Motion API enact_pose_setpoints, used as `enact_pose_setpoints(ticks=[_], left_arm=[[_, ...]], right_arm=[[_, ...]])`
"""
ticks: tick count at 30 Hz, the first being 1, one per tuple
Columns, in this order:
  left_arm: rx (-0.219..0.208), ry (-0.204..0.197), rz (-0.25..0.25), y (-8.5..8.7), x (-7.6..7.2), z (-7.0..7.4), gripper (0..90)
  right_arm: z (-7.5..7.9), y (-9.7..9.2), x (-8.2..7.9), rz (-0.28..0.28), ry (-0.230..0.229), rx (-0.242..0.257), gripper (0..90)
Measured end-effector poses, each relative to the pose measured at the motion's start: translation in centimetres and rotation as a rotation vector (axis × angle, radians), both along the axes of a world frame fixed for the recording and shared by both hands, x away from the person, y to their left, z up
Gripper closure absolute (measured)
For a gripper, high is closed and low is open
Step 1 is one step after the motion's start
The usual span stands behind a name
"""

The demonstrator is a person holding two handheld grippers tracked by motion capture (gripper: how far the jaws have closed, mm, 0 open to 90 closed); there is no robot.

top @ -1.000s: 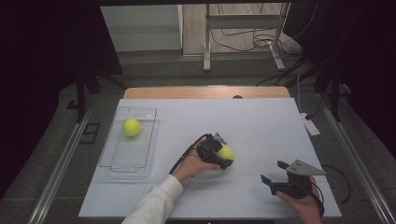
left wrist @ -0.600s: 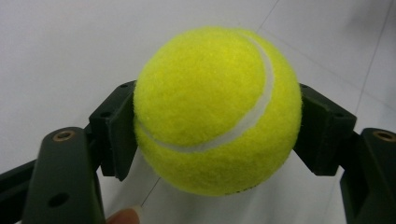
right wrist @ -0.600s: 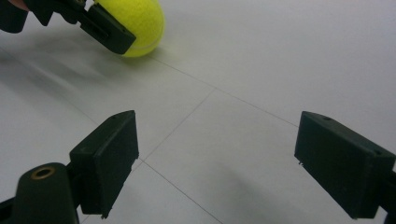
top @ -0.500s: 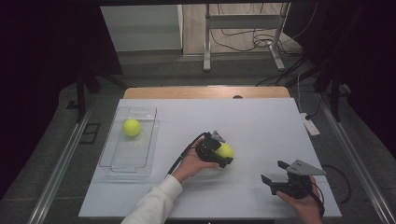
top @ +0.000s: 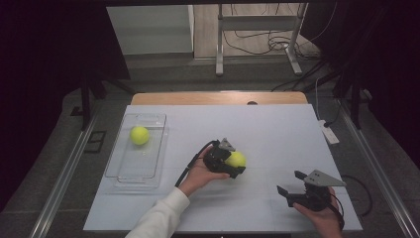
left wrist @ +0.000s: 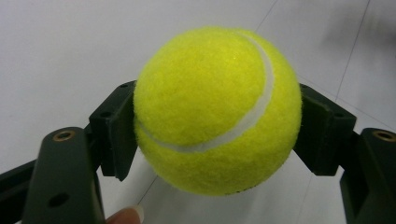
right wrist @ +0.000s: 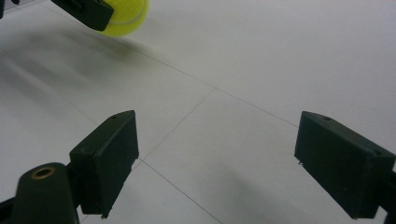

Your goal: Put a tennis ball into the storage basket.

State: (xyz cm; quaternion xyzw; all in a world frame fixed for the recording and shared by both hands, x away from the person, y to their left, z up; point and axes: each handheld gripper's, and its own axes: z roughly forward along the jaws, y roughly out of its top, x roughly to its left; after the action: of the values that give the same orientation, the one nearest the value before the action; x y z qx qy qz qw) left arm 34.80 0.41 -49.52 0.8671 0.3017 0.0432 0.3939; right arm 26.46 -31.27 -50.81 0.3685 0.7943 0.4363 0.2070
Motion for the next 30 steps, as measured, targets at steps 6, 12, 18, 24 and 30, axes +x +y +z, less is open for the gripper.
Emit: enact_pose_setpoints(ticks=[6, 12, 18, 24, 30], left_arm=[[-0.016, -0.012, 0.01, 0.7, -0.4, 0.3, 26.5], [-0.024, -0.023, 0.012, 1.3, -0.8, 0.6, 26.5], [-0.029, -0.034, 0.016, 1.7, -1.1, 0.9, 26.5], [-0.045, -0.057, 0.016, 2.2, -1.6, 1.7, 26.5], [-0.045, -0.075, 0.008, 2.8, -2.0, 2.5, 26.5]], right_arm=[[0.0, 0.0, 0.0, -0.002, 0.0, 0.0, 14.1], [0.0, 0.0, 0.0, -0.004, -0.002, -0.003, 14.1], [0.0, 0.0, 0.0, -0.005, -0.001, -0.003, 14.1], [0.0, -0.1, 0.0, -0.006, -0.005, -0.002, 14.1], [0.0, 0.0, -0.1, -0.007, -0.006, -0.005, 14.1]])
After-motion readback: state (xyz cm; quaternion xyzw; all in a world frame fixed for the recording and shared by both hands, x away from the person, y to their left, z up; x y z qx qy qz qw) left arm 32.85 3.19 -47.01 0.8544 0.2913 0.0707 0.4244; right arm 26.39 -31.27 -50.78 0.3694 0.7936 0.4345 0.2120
